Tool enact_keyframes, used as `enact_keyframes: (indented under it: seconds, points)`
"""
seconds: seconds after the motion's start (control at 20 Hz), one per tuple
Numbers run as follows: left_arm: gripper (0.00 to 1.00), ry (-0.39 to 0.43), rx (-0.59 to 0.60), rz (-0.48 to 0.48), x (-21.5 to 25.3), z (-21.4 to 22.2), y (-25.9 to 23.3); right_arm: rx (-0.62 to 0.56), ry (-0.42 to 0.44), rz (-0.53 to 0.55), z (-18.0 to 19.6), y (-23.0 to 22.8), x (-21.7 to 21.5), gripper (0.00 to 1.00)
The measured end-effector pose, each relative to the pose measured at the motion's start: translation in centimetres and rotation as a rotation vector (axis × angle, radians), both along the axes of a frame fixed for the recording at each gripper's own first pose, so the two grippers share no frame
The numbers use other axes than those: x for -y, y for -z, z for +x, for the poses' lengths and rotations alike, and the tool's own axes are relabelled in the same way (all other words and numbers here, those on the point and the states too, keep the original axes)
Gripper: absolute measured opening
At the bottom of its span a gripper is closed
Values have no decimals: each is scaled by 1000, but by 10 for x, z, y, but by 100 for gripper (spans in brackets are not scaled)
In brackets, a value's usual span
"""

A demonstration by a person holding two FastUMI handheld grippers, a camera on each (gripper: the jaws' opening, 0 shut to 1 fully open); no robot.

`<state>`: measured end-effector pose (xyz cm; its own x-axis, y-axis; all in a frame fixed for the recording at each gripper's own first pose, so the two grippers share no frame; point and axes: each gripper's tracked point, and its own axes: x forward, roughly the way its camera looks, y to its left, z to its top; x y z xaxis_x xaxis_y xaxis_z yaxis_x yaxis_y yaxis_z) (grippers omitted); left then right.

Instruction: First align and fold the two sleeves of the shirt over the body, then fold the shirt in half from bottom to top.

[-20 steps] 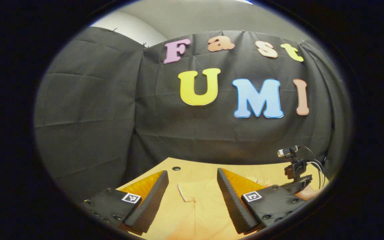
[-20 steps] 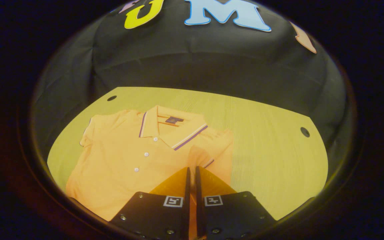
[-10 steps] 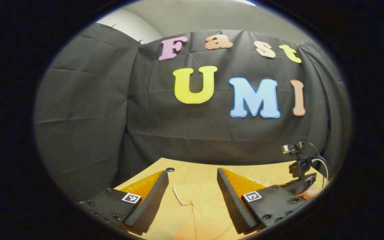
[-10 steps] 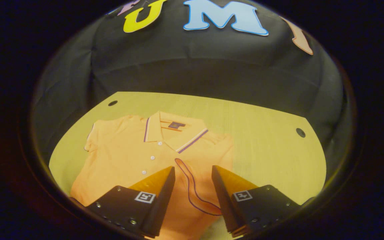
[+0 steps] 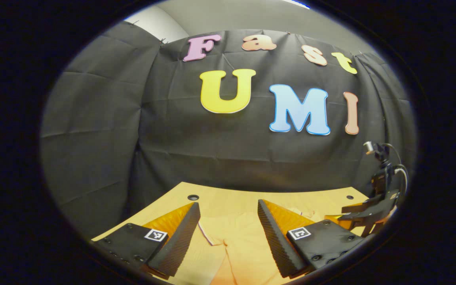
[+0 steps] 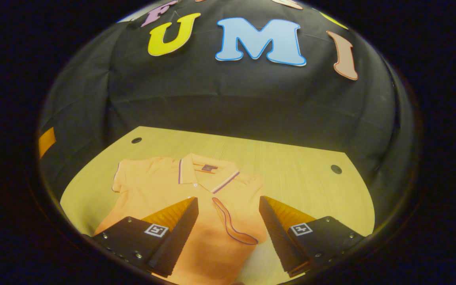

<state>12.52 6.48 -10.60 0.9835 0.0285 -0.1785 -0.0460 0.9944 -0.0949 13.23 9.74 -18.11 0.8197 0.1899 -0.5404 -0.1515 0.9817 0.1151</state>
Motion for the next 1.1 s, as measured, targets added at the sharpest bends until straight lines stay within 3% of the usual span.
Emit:
enact_keyframes:
  seconds: [0.5,1.1]
  points:
    - [94,73,-75,-6,-25,69,65,87,147,15,-51,-66,5,96]
    - [95,20,-206,-34,-38,138,167,145,168,32,-98,-115,-5,94]
